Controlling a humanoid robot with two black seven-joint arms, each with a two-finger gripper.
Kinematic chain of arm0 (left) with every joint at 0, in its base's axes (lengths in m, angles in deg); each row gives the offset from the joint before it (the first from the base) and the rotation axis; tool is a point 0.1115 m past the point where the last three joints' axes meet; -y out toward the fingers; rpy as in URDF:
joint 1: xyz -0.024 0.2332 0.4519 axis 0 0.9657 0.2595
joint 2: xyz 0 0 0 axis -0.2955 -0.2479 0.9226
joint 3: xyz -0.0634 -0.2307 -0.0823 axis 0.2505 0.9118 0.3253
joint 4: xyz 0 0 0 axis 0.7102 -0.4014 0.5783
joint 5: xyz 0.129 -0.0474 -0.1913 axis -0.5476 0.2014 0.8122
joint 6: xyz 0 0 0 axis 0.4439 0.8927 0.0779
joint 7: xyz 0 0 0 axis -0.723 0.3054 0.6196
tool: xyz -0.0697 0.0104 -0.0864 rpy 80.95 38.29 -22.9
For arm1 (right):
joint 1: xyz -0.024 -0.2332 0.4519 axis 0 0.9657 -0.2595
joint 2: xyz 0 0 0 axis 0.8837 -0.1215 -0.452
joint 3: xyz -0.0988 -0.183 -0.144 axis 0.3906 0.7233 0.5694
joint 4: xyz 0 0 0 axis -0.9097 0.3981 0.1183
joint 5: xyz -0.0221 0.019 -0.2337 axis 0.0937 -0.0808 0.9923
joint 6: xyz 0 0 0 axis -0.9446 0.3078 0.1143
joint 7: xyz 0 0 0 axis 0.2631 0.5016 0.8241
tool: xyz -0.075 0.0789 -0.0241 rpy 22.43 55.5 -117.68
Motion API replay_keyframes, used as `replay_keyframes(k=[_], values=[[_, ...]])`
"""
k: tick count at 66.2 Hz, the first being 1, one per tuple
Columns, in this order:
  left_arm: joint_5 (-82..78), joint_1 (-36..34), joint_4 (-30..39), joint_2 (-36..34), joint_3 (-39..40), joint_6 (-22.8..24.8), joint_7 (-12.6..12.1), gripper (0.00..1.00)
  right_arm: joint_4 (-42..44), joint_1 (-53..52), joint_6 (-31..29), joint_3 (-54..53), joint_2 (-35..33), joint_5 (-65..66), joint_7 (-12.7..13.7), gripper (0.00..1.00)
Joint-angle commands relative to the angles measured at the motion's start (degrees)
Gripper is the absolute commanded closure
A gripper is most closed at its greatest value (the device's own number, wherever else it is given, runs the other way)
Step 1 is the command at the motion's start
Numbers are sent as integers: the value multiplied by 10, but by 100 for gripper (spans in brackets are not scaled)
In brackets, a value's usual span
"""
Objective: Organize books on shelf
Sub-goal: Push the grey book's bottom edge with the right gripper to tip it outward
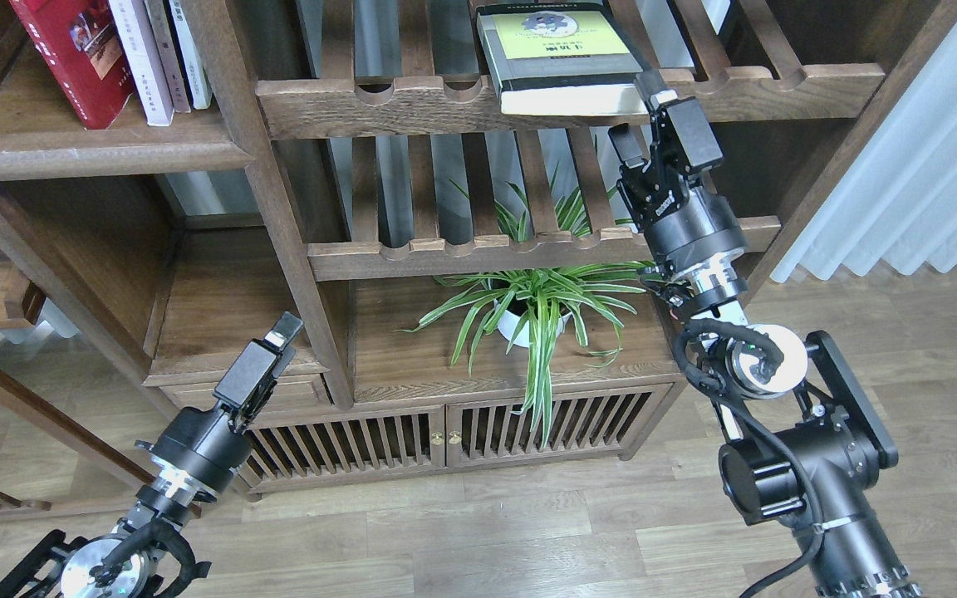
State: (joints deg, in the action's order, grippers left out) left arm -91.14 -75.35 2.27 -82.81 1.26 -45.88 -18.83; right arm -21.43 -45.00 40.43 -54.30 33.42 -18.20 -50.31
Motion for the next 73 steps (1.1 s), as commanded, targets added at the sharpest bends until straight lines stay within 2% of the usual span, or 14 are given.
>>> replay_keyframes(k=[1, 14, 50, 55, 63, 64, 73], values=[[1, 0, -2, 0, 0, 0, 0, 0, 0, -1, 3, 5, 0, 1, 0, 6], [1, -3, -3, 7, 0, 0, 0, 0, 3, -24, 49, 5, 0, 3, 0, 6], [1, -4, -5, 7, 2, 0, -1, 0, 7, -65, 106, 5, 0, 3, -1, 7], [1, -4, -5, 7, 2, 0, -1, 0, 7, -66, 113, 5, 0, 2, -1, 10], [0, -4, -7, 6, 4, 0, -1, 0, 7, -66, 113, 5, 0, 2, 0, 21], [0, -4, -7, 6, 6, 0, -1, 0, 7, -66, 113, 5, 0, 1, -1, 26], [0, -5, -7, 6, 8, 0, -1, 0, 7, -63, 106, 5, 0, 0, 0, 45]])
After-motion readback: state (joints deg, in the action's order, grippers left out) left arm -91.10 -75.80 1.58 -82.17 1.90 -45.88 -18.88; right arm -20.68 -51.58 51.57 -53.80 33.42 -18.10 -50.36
